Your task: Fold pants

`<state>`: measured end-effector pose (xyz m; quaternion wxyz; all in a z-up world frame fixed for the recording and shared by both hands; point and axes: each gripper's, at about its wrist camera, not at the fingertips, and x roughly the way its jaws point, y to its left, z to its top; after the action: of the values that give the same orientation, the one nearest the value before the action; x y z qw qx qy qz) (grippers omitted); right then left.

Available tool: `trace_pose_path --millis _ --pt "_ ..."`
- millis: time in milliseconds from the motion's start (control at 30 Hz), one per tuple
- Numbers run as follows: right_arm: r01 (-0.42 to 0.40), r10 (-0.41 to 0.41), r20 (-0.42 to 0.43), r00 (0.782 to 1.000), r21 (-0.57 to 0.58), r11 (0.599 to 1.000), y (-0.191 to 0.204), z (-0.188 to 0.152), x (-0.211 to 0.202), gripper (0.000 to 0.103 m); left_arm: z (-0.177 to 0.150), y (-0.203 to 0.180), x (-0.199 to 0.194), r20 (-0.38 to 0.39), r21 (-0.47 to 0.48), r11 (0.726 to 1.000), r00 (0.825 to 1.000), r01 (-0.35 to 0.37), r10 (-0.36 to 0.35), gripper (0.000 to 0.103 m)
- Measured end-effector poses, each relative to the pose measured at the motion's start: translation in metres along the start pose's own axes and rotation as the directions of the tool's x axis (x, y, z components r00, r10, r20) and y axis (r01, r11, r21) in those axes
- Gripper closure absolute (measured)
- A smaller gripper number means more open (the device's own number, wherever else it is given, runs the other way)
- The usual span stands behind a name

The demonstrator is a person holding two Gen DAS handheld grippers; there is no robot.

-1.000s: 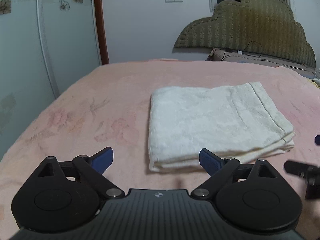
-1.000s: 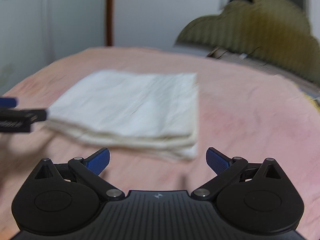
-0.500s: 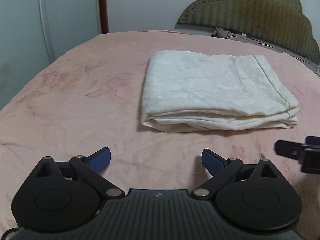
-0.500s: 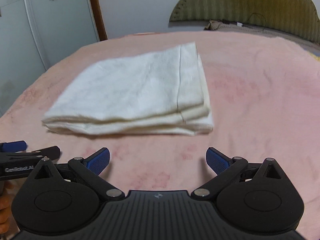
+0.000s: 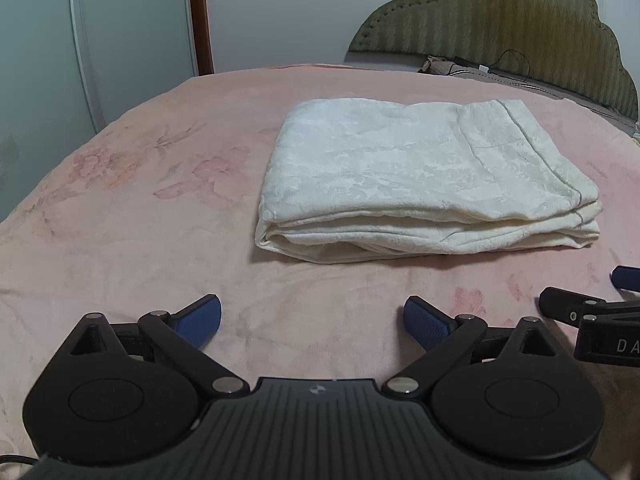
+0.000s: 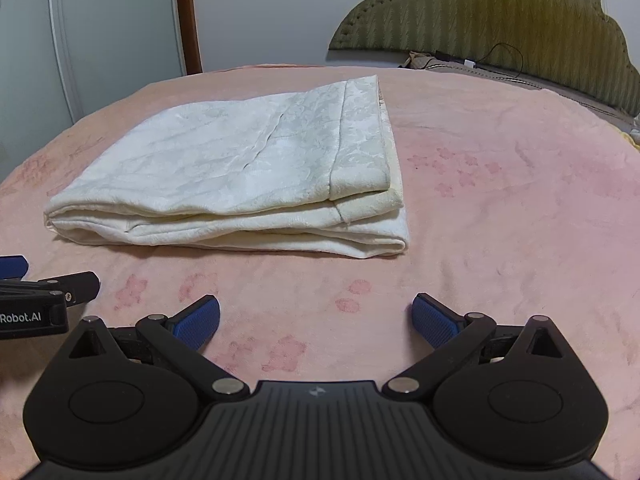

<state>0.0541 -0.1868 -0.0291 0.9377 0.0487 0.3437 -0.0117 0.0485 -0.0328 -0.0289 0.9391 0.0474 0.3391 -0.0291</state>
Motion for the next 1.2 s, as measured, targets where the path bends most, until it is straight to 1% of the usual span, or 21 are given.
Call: trace_pose_path --millis 133,667,800,933,1033,1200 --pt "-0.004 0.004 0.008 1.000 0.002 1.000 -0.0011 -0.0017 0.0001 0.000 -0.0023 -0.0002 0.0007 0.008 -0.001 1.000 1.000 -0.010 0.010 0.000" --pt "0.000 0.000 0.019 1.000 0.000 1.000 0.0003 -0.0031 -0.0007 0.000 -0.0065 -0.0008 0.0004 0.029 0.000 1.000 0.999 -0.024 0.024 0.000" --pt "-0.008 0.008 0.026 1.000 0.001 1.000 0.0004 -0.0035 -0.0013 0.000 -0.0075 -0.0014 -0.0021 0.039 0.002 0.999 0.998 -0.048 0.048 0.000" --pt "-0.016 0.016 0.030 0.999 -0.010 1.000 0.0009 -0.0041 -0.0021 0.000 -0.0080 0.0015 -0.0032 0.039 -0.022 0.998 0.997 -0.064 0.065 0.000" --pt "-0.016 0.017 0.027 0.999 -0.019 1.000 0.0019 -0.0041 -0.0018 0.000 -0.0073 0.0052 -0.0012 0.029 -0.039 0.998 0.998 -0.053 0.055 0.000" --pt "-0.010 0.011 0.018 1.000 -0.030 0.999 0.0031 -0.0037 -0.0004 0.000 -0.0072 0.0053 -0.0001 0.025 -0.040 0.998 0.998 -0.049 0.050 0.000"
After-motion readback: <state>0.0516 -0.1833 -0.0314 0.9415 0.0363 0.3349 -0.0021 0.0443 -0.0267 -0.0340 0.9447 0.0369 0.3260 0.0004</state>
